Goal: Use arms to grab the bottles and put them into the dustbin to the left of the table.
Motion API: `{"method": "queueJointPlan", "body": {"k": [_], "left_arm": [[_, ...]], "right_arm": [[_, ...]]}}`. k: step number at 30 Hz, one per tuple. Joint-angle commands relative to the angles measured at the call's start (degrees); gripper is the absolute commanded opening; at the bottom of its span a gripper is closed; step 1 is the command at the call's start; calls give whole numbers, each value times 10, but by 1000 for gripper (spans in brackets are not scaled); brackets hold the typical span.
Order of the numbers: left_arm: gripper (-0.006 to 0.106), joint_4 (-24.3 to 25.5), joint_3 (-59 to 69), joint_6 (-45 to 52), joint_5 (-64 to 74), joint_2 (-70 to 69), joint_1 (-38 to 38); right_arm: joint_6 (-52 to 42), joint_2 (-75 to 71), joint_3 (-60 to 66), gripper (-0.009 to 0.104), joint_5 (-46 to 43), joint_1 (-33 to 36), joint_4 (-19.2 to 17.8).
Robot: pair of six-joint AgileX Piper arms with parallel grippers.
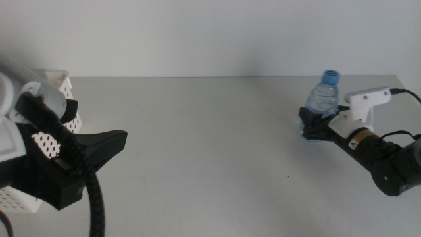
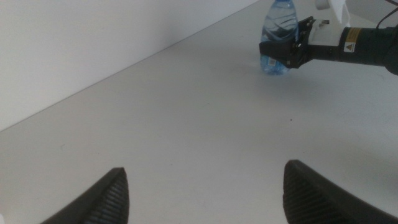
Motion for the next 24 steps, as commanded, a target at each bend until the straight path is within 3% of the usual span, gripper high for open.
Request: {"method": "queueJointPlan", "body": {"k": [1, 7, 10, 14, 24], "left_arm": [[81, -1, -15, -5, -44, -1, -4], [81, -1, -15, -5, -44, -1, -4], [81, -1, -15, -5, -44, -1, -4], [81, -1, -15, -5, -44, -1, -4], [81, -1, -15, -5, -44, -1, -4]], "right_arm": [[11, -52, -33, -1, -58, 28, -65], [102, -52, -155, -1, -8, 112, -179], [146, -37, -223, -1, 27, 154, -212], [158, 3, -289, -1, 45, 195, -229], [163, 89, -344, -1, 54, 247, -211]]}}
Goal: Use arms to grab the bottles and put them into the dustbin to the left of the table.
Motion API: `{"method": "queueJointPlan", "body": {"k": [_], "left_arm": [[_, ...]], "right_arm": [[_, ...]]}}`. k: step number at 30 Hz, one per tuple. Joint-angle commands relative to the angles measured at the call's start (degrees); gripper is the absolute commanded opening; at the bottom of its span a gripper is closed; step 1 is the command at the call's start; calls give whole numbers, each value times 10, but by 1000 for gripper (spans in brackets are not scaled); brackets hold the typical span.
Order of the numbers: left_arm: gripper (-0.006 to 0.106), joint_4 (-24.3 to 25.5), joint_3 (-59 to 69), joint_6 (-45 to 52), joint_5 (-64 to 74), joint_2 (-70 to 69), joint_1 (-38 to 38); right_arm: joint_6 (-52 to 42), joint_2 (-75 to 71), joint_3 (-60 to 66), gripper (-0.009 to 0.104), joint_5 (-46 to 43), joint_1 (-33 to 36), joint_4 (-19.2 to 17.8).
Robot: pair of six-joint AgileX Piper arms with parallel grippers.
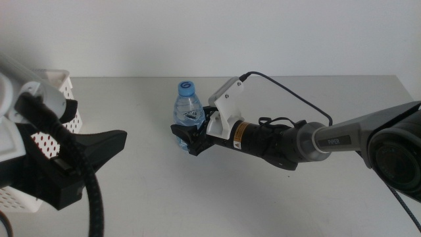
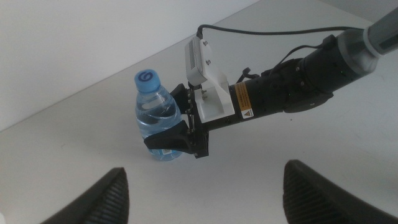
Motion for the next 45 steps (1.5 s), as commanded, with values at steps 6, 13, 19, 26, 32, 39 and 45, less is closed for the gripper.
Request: {"method": "queueJointPlan", "body": {"k": [6, 13, 19, 26, 32, 39, 45], "left_arm": [[81, 0, -15, -5, -44, -1, -4], [81, 0, -15, -5, -44, -1, -4], [81, 0, -15, -5, -44, -1, -4], [81, 0, -15, -5, -44, -1, -4], [81, 0, -15, -5, -44, -1, -4], [81, 0, -15, -5, -44, -1, -4], [81, 0, -15, -5, -44, -1, -4]], "right_arm": [[16, -36, -22, 42, -49, 6, 20], [140, -61, -21, 94, -12, -17, -105], [189, -139, 32, 94, 31, -28, -180], [243, -313, 156, 94, 45, -46, -201], [444, -492, 208, 94, 106, -48, -384], [755, -621, 209, 94, 126, -48, -654], [821, -666, 240, 94, 96, -49, -619]]}}
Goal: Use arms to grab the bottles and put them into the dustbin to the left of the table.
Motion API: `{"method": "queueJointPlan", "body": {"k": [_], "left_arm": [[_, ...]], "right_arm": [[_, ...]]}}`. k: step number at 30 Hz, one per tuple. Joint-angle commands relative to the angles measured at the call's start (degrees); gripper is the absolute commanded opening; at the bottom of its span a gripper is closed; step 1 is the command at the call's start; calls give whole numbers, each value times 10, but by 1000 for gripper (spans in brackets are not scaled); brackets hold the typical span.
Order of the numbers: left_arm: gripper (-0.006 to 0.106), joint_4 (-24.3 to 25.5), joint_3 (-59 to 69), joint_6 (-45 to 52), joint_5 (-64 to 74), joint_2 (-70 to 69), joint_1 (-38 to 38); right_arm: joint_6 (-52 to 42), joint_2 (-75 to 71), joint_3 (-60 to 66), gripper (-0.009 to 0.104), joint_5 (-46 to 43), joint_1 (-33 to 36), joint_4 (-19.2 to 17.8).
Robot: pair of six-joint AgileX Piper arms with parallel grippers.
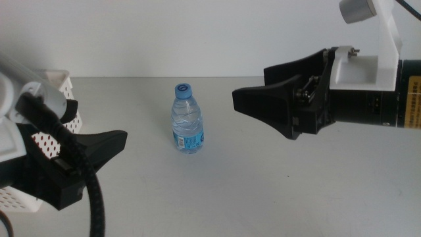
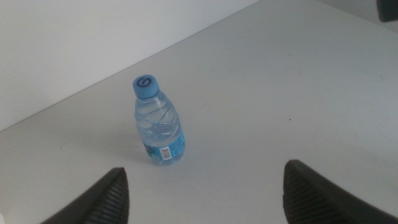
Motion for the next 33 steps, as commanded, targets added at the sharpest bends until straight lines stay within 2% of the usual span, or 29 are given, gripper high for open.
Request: {"method": "queueJointPlan", "body": {"k": [1, 3, 7, 11, 12, 14, 16, 17, 20, 22, 24, 26, 28, 33], "left_arm": [[81, 0, -15, -5, -44, -1, -4], [81, 0, -15, -5, -44, -1, -4], [81, 0, -15, -5, -44, -1, -4], [81, 0, -15, -5, -44, -1, -4], [81, 0, -15, -5, -44, -1, -4], [81, 0, -15, -5, -44, -1, -4], [81, 0, -15, -5, -44, -1, -4], [81, 0, -15, -5, -44, -1, -4], [81, 0, -15, -5, -44, -1, -4], [81, 0, -15, -5, -44, -1, -4], [81, 0, -15, -5, -44, -1, -4], [81, 0, -15, -5, -44, -1, -4], [81, 0, -15, -5, -44, -1, -4], [81, 0, -15, -5, -44, -1, -4]], "right_arm": [[7, -29, 3, 94, 0, -4, 38], [-47, -46, 27, 94, 0, -3, 131], [-198, -86, 71, 94, 8, 13, 256], [-330, -128, 114, 94, 79, 46, 396], [-375, -137, 122, 94, 112, 58, 441], [-476, -150, 132, 94, 185, 86, 543], [-633, -161, 129, 92, 284, 123, 689], [-710, -165, 125, 91, 329, 138, 750], [-1014, -165, 100, 86, 439, 173, 969], [-1156, -165, 74, 83, 499, 175, 1083], [-1220, -167, 59, 79, 523, 172, 1139], [-1230, -173, 51, 76, 524, 172, 1152], [-1216, -178, 48, 73, 525, 172, 1138], [-1171, -196, 46, 72, 528, 172, 1074]]}}
